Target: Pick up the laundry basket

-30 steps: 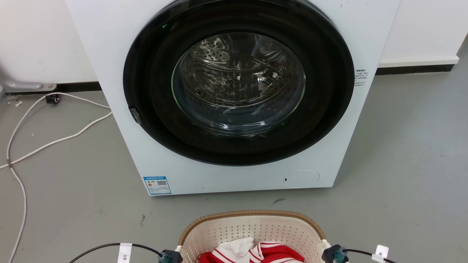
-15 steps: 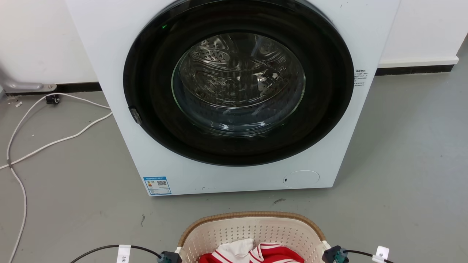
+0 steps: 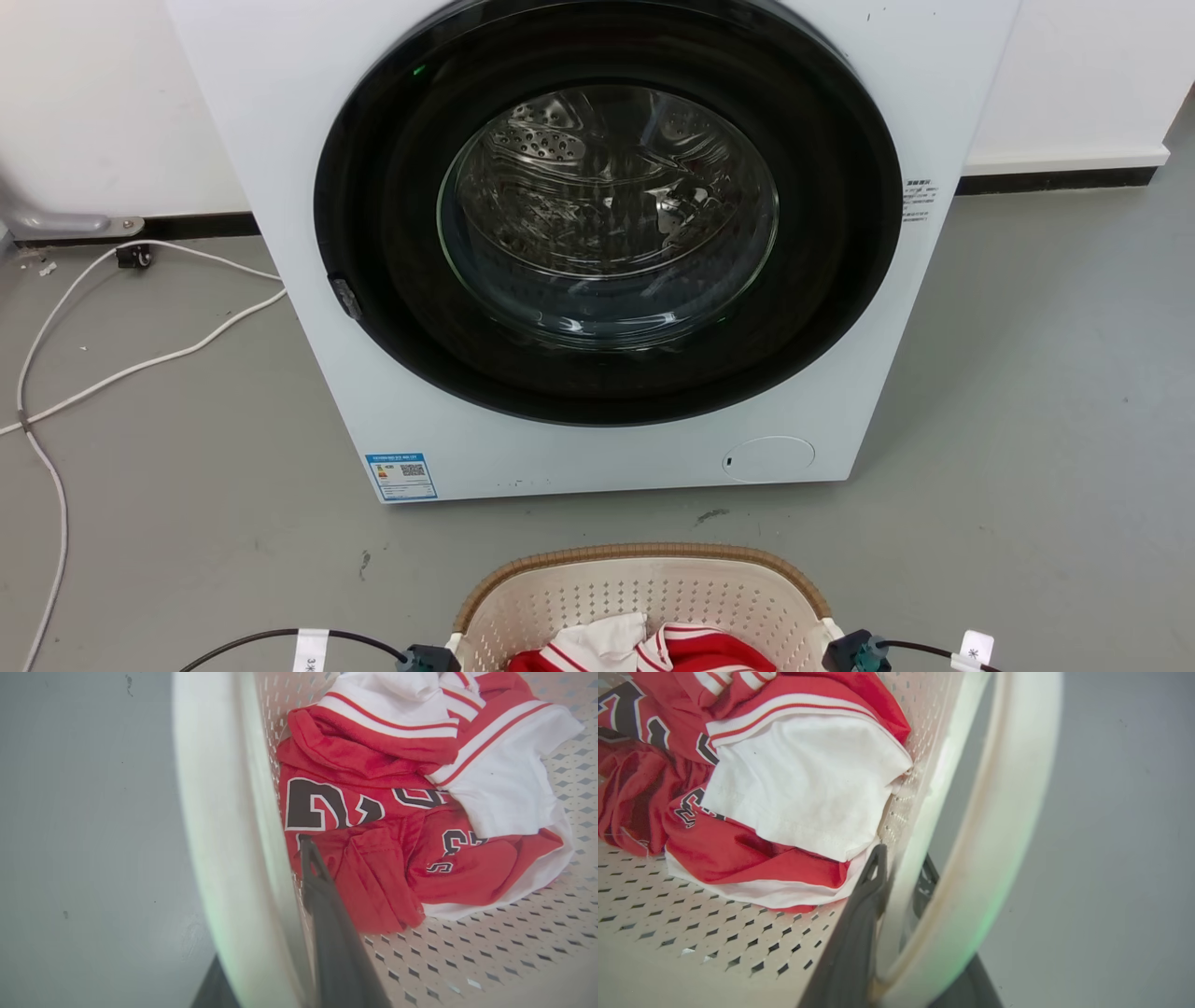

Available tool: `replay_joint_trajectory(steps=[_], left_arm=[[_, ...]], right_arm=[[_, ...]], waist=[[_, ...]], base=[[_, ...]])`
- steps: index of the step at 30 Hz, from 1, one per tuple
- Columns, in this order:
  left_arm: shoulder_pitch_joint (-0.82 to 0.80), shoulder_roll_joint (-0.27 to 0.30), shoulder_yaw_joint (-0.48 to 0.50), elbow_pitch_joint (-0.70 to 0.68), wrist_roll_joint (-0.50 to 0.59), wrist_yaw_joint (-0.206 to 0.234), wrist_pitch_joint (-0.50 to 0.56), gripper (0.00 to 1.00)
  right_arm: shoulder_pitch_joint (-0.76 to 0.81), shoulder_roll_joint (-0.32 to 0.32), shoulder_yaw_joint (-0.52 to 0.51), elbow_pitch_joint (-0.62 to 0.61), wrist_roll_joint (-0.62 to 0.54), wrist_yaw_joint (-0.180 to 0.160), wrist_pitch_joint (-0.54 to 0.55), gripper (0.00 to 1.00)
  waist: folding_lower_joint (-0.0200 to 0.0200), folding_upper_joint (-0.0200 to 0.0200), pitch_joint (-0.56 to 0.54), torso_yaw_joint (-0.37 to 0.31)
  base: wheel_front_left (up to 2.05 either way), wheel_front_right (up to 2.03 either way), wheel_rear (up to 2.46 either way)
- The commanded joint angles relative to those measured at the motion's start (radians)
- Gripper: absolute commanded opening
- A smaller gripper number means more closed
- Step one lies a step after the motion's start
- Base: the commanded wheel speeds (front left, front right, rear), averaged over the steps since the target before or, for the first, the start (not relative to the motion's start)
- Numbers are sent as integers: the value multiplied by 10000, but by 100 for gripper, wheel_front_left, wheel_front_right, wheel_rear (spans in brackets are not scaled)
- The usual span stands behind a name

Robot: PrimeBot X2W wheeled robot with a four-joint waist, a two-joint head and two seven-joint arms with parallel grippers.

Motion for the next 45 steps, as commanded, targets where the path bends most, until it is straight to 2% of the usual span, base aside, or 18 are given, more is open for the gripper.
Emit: replay_joint_trajectory(steps=[1,45], left_arm=[[-23,36,-77,-63,-63,-44,-158,0],[-198,94,-737,70,-864,-45,-251,0]], right_arm=[[127,24,109,28,-29,127,55,0],[115,9,21,29,-187,124,110,0]], waist=[[0,-1,-5,6],[0,-1,57,-20]], base=[[0,0,0],[0,0,0]])
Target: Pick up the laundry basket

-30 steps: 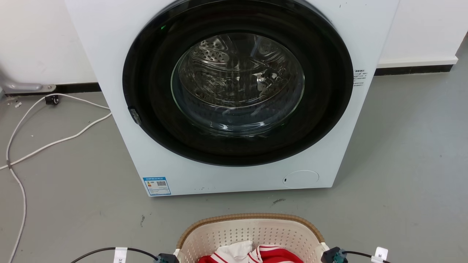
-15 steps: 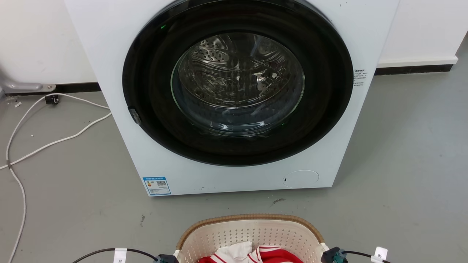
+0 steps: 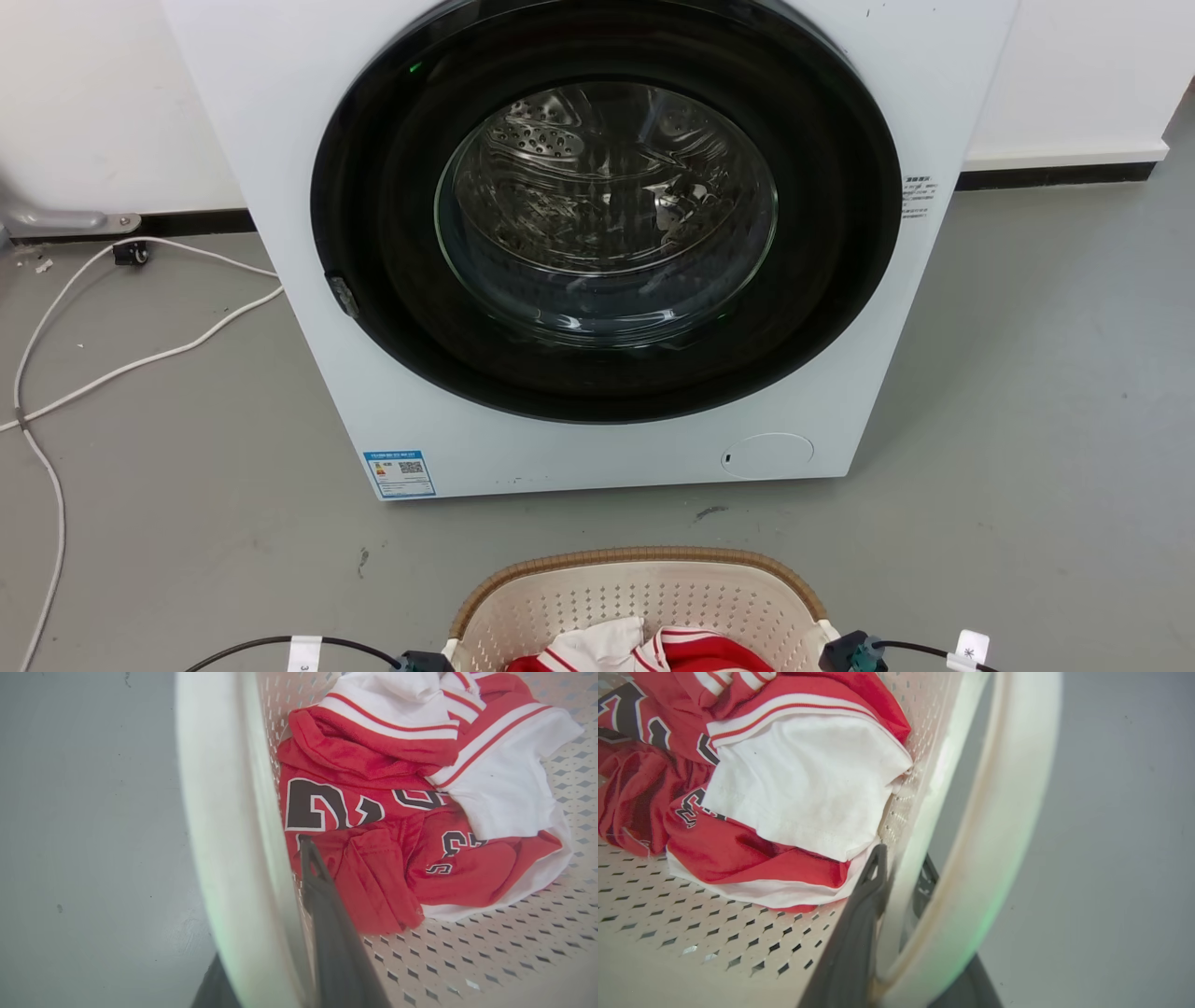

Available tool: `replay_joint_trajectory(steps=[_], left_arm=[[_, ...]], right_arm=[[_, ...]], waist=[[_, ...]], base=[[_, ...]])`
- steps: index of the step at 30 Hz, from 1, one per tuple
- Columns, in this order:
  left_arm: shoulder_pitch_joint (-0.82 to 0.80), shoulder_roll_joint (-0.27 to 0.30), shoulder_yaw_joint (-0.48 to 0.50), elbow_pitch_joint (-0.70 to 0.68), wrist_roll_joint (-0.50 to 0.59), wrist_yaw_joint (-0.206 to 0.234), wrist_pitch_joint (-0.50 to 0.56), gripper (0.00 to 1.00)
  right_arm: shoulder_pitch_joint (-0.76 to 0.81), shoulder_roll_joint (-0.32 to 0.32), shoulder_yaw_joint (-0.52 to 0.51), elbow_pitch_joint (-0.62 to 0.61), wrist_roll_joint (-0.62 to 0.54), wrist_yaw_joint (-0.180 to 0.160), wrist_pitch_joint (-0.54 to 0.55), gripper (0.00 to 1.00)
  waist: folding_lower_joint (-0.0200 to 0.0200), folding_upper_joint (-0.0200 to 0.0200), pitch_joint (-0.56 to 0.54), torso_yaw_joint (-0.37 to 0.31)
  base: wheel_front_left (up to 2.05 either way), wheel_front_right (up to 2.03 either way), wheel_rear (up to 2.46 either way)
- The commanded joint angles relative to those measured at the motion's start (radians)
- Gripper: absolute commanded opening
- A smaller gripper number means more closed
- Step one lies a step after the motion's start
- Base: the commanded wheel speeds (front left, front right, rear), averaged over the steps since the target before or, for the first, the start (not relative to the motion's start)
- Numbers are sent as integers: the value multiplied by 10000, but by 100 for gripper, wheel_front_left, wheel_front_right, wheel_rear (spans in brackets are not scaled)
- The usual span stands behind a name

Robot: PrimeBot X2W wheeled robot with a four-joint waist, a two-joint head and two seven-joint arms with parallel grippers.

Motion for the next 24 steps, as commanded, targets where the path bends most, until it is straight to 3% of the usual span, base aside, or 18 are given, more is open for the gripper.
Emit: replay_joint_trajectory(steps=[1,24], left_arm=[[-196,30,-55,-45,-22,-45,-93,0],[-171,22,-337,-21,-349,-45,-119,0]], right_arm=[[112,5,40,24,-114,120,31,0],[191,5,2,23,-222,119,78,0]], waist=[[0,0,5,4],[0,0,-94,14]], base=[[0,0,0],[0,0,0]])
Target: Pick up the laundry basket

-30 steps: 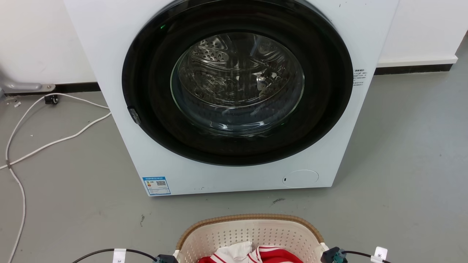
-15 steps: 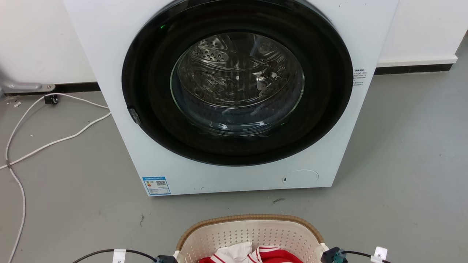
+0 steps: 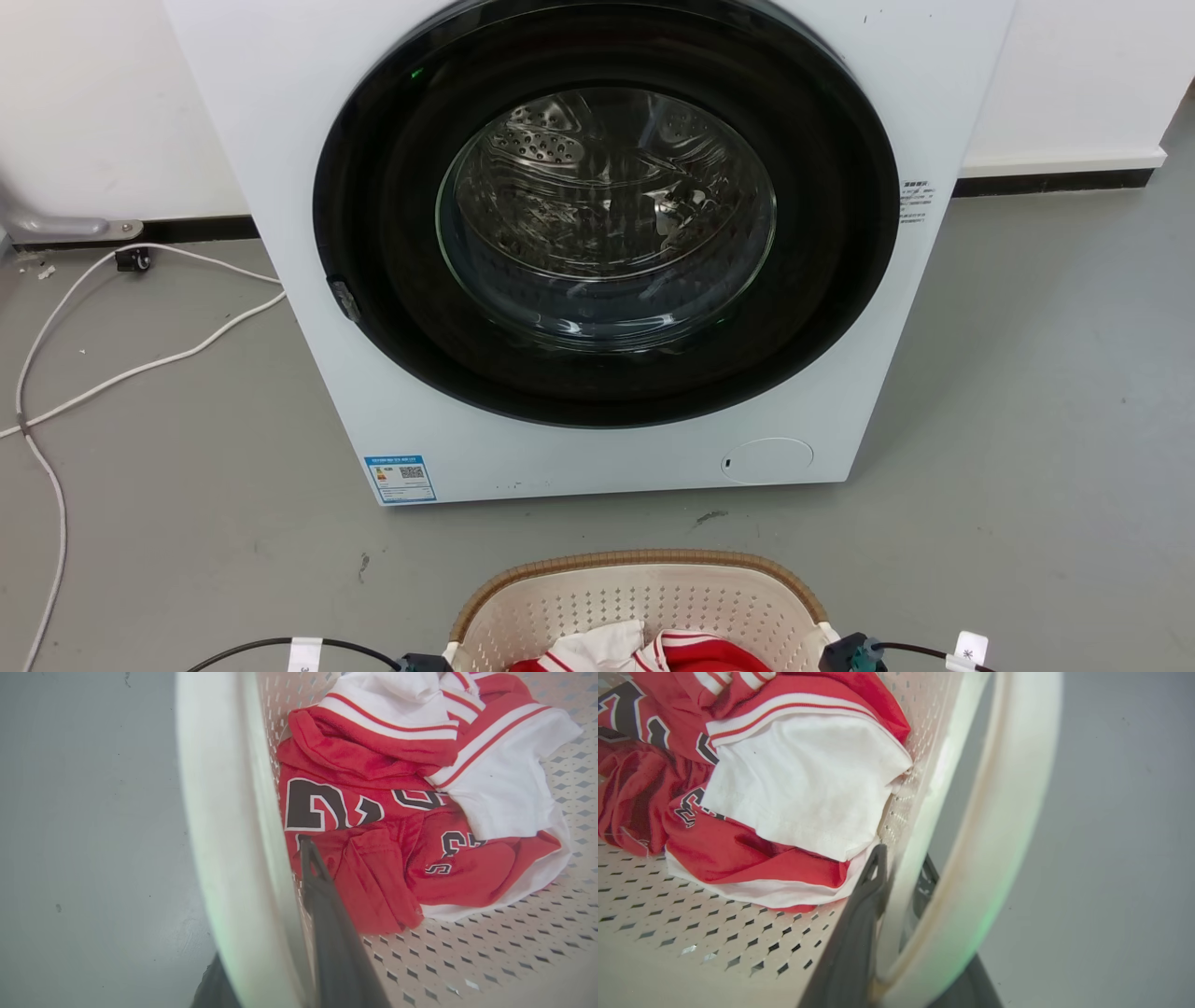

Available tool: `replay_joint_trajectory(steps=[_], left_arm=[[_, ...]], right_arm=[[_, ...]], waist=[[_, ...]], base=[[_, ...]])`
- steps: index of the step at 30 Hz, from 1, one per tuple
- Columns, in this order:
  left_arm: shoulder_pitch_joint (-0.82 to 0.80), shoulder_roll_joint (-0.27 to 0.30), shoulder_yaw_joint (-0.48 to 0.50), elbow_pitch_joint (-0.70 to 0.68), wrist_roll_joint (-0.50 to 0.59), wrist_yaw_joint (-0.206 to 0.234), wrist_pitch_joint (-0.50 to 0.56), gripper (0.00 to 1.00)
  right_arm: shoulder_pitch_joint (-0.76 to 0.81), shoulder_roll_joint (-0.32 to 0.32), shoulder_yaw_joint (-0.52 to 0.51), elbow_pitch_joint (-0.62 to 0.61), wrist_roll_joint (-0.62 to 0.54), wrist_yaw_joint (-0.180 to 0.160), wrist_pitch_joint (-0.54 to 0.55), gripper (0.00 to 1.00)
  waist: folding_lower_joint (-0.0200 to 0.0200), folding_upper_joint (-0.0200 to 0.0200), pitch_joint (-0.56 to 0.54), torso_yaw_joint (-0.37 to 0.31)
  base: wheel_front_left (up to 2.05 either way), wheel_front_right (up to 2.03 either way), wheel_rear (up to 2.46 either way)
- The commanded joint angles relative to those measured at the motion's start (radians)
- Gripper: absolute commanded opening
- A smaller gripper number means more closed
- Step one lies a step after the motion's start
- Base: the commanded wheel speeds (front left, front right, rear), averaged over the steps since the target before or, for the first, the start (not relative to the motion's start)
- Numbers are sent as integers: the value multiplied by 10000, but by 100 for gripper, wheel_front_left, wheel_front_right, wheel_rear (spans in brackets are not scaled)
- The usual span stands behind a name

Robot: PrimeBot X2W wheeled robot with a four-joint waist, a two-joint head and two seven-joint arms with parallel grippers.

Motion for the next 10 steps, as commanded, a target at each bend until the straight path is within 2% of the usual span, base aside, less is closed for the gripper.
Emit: replay_joint_trajectory(steps=[1,10], left_arm=[[-168,25,-52,-47,-27,-45,-110,0],[-199,53,-151,-40,-130,-45,-127,0]], right_arm=[[173,2,48,21,-121,117,33,0],[196,2,33,21,-152,117,27,0]], waist=[[0,0,-5,1],[0,0,-11,9]], base=[[0,0,0],[0,0,0]])
